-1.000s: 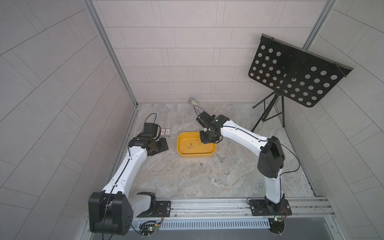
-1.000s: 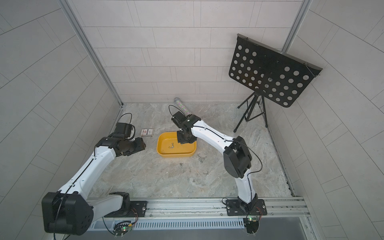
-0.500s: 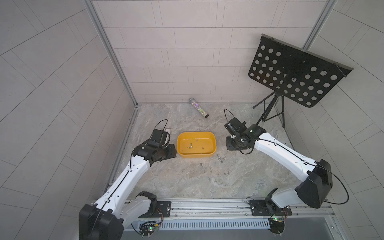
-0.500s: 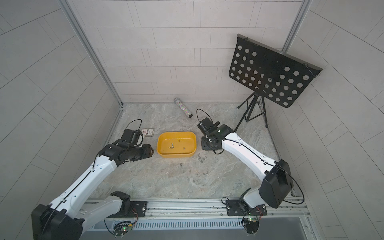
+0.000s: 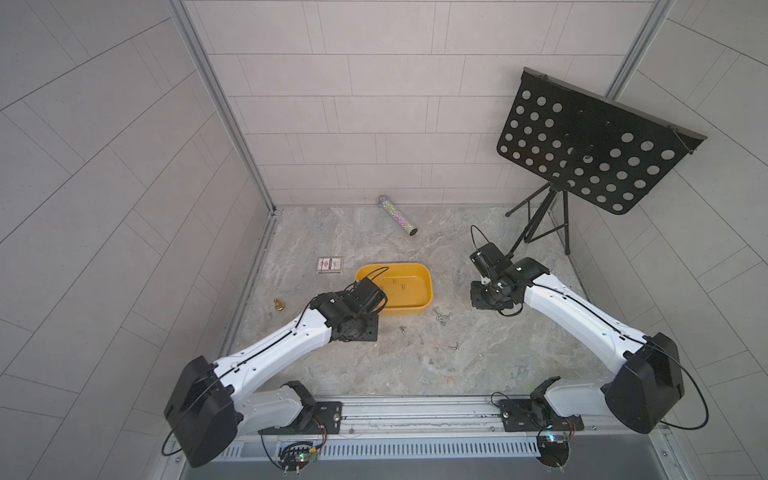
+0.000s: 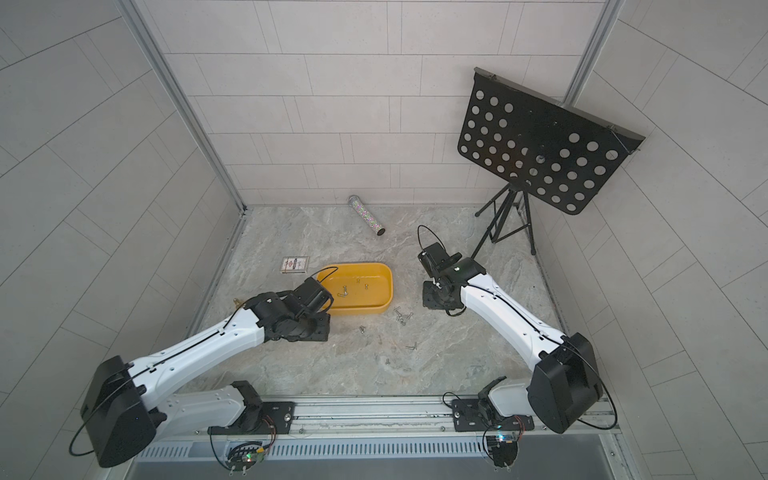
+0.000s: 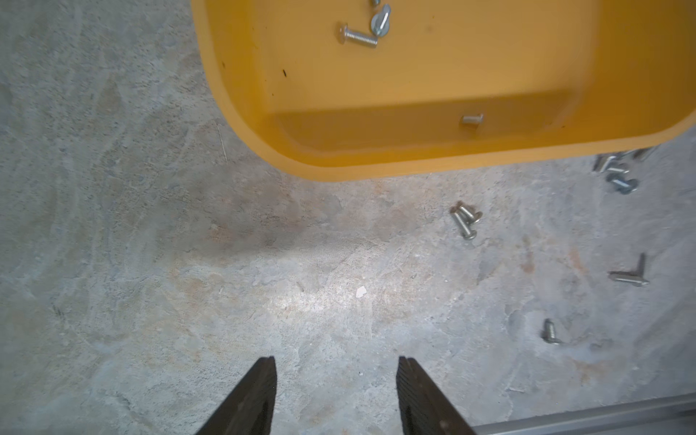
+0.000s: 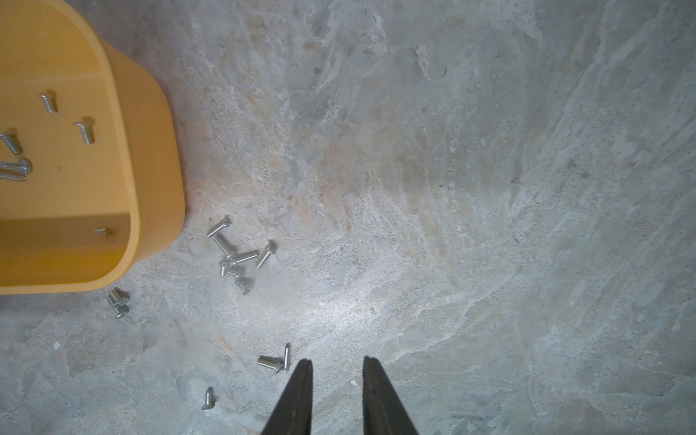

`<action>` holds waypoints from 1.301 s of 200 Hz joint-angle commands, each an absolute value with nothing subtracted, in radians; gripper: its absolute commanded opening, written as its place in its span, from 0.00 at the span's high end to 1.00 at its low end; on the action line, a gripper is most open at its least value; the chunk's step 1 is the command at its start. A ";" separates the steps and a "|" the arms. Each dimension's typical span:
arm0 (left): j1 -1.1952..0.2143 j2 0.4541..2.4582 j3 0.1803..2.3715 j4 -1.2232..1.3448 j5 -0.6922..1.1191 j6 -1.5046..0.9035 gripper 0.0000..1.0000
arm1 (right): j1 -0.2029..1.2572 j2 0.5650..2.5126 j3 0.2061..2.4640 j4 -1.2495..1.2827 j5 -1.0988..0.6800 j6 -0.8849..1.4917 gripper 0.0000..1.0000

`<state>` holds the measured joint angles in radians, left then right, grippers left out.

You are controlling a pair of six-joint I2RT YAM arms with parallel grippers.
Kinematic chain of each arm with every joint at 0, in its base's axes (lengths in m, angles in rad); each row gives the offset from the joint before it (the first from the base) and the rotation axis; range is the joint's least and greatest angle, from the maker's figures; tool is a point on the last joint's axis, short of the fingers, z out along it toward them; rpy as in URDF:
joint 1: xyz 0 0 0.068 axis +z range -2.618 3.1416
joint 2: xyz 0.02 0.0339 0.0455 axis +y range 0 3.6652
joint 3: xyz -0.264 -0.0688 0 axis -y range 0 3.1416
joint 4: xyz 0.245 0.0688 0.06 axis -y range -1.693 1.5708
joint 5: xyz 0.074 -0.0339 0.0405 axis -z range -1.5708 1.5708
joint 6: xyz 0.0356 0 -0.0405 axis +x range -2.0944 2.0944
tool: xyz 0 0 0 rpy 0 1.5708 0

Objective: Put the screws on the desktop into the storage box
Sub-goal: Pick up the screw from the center of the board.

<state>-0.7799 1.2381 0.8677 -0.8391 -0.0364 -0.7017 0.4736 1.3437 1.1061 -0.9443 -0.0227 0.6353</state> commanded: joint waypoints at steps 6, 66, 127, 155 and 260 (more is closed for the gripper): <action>-0.864 1.334 0.936 -0.842 -0.116 -0.766 0.41 | 0.456 1.317 1.095 -0.948 -0.034 0.614 0.72; -0.946 1.523 0.998 -0.725 -0.103 -0.785 0.41 | 0.433 1.314 1.087 -0.948 -0.048 0.597 0.72; -0.975 1.657 1.073 -0.696 -0.103 -0.772 0.40 | 0.413 1.305 1.075 -0.950 -0.054 0.587 0.72; -0.982 1.701 1.085 -0.681 -0.101 -0.773 0.40 | 0.407 1.302 1.071 -0.950 -0.056 0.584 0.72; -0.983 1.824 1.136 -0.672 -0.130 -0.751 0.40 | 0.397 1.318 1.069 -0.946 -0.064 0.577 0.72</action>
